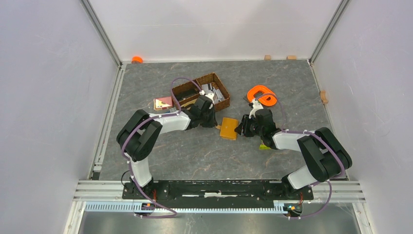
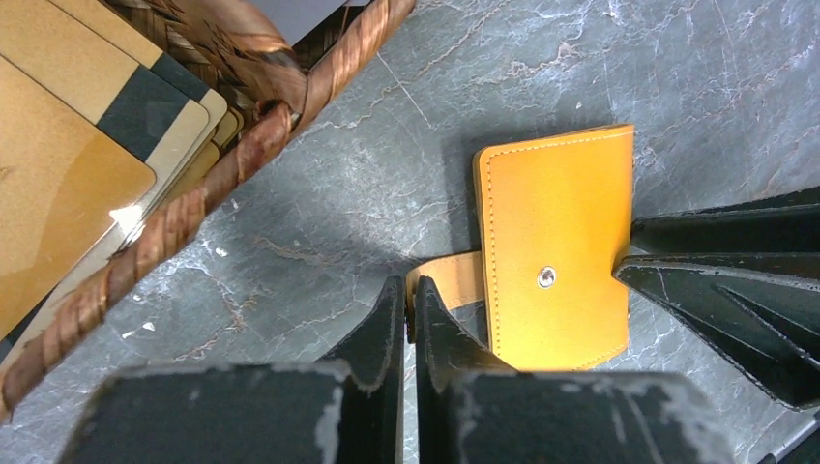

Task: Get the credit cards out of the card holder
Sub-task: Open the card holder at the center of the board.

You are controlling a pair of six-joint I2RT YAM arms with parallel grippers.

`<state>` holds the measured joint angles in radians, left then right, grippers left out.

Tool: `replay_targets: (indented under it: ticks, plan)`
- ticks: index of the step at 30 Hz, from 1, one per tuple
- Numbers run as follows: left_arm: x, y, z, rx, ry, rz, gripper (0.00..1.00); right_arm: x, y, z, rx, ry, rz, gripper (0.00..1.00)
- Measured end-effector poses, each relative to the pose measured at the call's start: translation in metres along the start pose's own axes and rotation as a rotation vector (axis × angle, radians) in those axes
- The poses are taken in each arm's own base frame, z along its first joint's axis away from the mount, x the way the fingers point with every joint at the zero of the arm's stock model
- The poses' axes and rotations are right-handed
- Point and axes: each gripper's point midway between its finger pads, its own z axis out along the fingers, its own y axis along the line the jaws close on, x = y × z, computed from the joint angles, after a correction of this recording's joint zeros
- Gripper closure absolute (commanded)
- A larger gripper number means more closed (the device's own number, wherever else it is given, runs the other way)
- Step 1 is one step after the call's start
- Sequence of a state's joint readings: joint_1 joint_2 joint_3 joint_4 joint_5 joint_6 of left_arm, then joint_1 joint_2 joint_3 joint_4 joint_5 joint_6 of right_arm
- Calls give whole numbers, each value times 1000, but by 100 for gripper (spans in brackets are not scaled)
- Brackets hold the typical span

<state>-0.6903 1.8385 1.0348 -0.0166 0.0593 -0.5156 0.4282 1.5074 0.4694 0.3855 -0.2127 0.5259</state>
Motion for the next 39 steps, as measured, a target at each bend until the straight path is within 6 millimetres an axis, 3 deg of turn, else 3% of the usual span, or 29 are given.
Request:
replay_targets:
  ticks: [6, 16, 19, 20, 28, 39]
  plan:
    - [0, -1, -3, 11, -2, 0, 98, 0, 4, 0, -16, 4, -3, 52]
    - [-4, -11, -31, 70, -47, 6, 98, -2, 5, -13, -13, -11, -27, 28]
    - [-7, -12, -42, 82, -89, 9, 98, -4, 5, -18, -11, -31, -37, 3]
    - [-7, -12, -44, 87, -97, 10, 98, -5, 5, -19, -10, -36, -39, 2]
    - [1, -19, -61, 178, -152, 21, 96, -6, 15, -31, -77, -95, -66, 8]
    - [-23, -49, -93, 328, -273, 51, 96, -18, 52, -40, -278, -158, -117, 15]
